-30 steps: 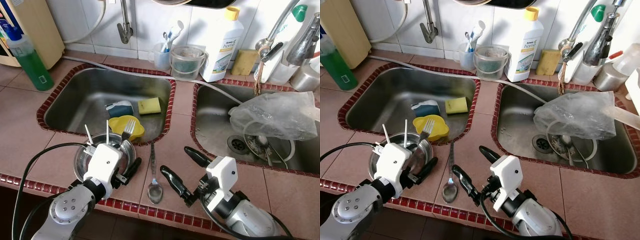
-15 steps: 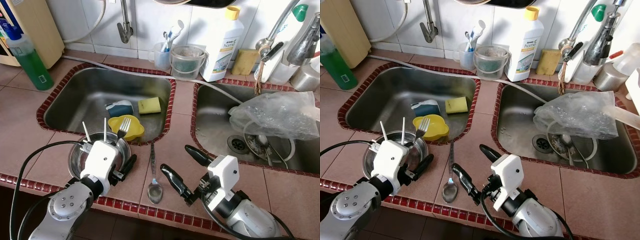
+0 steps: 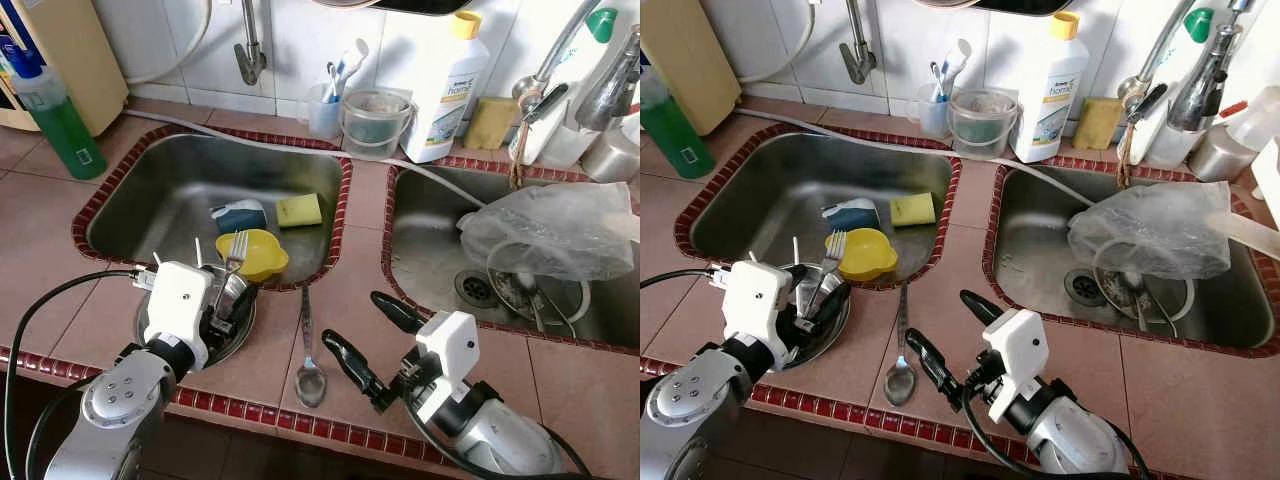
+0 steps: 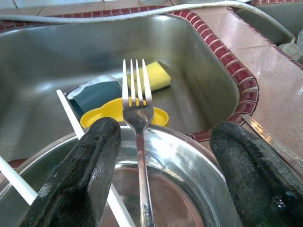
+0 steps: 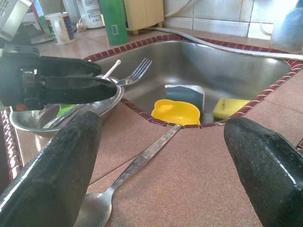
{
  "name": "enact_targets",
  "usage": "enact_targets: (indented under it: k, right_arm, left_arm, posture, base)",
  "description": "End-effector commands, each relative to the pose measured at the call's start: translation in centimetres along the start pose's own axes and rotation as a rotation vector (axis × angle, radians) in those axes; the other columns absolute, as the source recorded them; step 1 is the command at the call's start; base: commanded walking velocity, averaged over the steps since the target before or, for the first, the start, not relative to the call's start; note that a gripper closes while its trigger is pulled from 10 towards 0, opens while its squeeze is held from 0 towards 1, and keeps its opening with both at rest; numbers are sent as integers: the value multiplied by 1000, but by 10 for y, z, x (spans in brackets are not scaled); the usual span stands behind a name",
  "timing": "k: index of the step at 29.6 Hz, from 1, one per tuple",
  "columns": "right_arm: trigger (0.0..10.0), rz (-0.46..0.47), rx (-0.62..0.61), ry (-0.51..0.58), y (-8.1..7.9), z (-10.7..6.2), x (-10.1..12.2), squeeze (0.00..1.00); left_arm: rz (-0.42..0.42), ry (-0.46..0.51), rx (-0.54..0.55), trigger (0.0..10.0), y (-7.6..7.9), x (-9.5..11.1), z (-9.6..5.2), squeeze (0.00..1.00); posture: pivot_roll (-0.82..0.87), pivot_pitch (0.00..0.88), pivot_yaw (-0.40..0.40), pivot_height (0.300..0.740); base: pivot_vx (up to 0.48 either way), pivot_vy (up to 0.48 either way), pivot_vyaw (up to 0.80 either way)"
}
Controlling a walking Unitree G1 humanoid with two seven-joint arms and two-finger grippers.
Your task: Kitchen organization
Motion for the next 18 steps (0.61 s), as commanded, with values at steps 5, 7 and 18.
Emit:
enact_targets:
  k: [5,7,18]
  right_arm:
    - [10000,3,1,7,0,-1,4,0]
    - [10000,2,0,8,0,-2,4,0]
    - [10000,5,-4,5,0,-3,4,0]
  left_arm:
    - [21,-56,8,10000,1,-9,-2,0]
    - [32,-66,15,10000,-1,-11,-2,0]
    - [65,-97,67,10000,-17,-15,-8,0]
  posture:
    - [-67,150,-16,740]
    - [-69,151,-14,740]
    - [-63,154,-19,740]
  base:
    - [0,0,0]
    - [0,0,0]
    - [0,0,0]
Point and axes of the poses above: a point about 5 cm out from each wrist's last joint towards the gripper, its own z axis pointing out of the wrist towards the gripper, its own x axis along the axis of the wrist's last joint, y = z × x, the point moved 2 cm from there along z, pointing out of the wrist towards the gripper, and after that the axes turned 7 degrees about z, right-handed, at the moved point
